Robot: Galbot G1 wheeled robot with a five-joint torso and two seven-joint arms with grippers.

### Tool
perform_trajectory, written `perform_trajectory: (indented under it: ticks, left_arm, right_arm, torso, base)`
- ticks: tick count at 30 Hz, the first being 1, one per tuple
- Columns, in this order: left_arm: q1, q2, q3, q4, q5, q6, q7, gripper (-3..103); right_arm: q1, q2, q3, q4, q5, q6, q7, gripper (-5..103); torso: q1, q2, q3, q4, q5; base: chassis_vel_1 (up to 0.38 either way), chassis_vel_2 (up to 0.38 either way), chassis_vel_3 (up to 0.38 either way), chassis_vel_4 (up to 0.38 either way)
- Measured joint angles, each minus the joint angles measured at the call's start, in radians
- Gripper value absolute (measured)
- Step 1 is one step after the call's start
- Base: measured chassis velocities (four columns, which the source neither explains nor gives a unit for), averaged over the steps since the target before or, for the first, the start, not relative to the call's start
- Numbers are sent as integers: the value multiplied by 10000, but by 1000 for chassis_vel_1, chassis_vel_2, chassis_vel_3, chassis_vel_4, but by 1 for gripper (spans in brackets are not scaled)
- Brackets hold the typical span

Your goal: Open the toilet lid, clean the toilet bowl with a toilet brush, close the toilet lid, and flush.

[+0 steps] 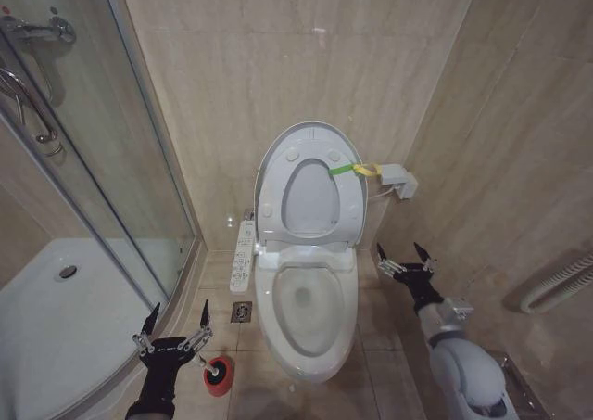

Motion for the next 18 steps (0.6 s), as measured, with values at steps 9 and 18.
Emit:
perform_trajectory:
  ticks: [9, 18]
  left_arm:
    - [0, 0, 0, 0, 0, 0, 0, 98]
    - [0, 0, -1, 0, 0, 0, 0, 98]
  right_arm:
    - [113, -499, 256, -219, 145, 333, 336, 100]
    - [825, -883, -121, -877, 110, 525, 501, 100]
  torso:
    - [0, 0, 0, -4, 1]
    - [0, 0, 0, -2, 1]
  base:
    - [0, 0, 0, 0]
    - [0, 0, 0, 0]
